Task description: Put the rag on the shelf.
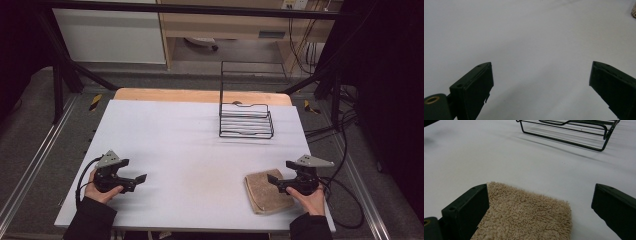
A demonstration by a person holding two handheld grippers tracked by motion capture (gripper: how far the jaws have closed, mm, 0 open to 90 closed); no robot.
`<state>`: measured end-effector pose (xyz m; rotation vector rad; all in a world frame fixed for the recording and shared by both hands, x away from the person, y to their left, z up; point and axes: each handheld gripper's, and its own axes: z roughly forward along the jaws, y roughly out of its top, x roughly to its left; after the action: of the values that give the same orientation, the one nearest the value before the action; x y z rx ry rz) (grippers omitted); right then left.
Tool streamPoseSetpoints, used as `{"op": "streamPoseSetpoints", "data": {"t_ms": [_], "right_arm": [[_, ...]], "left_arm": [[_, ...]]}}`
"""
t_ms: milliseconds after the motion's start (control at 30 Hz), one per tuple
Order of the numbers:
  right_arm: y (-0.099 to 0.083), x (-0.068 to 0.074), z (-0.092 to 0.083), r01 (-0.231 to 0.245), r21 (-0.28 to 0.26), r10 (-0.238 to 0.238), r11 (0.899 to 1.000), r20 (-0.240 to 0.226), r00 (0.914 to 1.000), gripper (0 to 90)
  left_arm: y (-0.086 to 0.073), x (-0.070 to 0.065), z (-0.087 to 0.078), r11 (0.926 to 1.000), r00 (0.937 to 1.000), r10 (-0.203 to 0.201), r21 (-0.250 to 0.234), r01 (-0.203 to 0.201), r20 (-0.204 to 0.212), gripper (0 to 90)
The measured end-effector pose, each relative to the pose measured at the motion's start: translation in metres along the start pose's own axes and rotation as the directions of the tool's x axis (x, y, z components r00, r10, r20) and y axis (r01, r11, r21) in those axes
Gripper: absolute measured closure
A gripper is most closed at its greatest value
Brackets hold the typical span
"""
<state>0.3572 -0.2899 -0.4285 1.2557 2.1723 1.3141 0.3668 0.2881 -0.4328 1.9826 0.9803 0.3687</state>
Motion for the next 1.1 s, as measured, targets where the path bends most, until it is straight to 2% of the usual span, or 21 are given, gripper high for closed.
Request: {"op": "streamPoseSetpoints", "data": {"t_ms": [367, 533, 700, 933, 1100], "right_arm": [[0.003, 0.004, 0.002, 0.012, 0.018, -0.012, 1.0, 0.006, 0.9999, 2.7], [0.007, 0.013, 0.007, 0.02, 0.034, -0.02, 0.999, 0.004, 0.9998, 4.5], [0.011, 0.023, 0.014, 0.039, 0.059, -0.037, 0.998, -0.021, 0.9991, 9.2], [0.016, 0.037, 0.031, 0.067, 0.094, -0.061, 0.993, -0.061, 0.9962, 23.2], [0.02, 0.048, 0.045, 0.103, 0.151, -0.09, 0.983, -0.089, 0.992, 35.2]], "left_arm": [[-0.001, -0.002, 0.002, 0.9998, 0.9999, 0.013, 0.012, -0.013, -0.001, 5.7], [-0.001, -0.003, 0.004, 0.9997, 0.9998, 0.02, 0.016, -0.02, 0.0, 5.7], [-0.002, -0.004, 0.004, 0.9996, 0.9998, 0.018, 0.02, -0.018, -0.007, 5.7], [-0.002, -0.003, 0.004, 0.9993, 0.9996, 0.022, 0.03, -0.022, -0.016, 6.4], [-0.002, -0.004, 0.005, 0.9992, 0.9996, 0.022, 0.033, -0.022, -0.017, 6.9]]}}
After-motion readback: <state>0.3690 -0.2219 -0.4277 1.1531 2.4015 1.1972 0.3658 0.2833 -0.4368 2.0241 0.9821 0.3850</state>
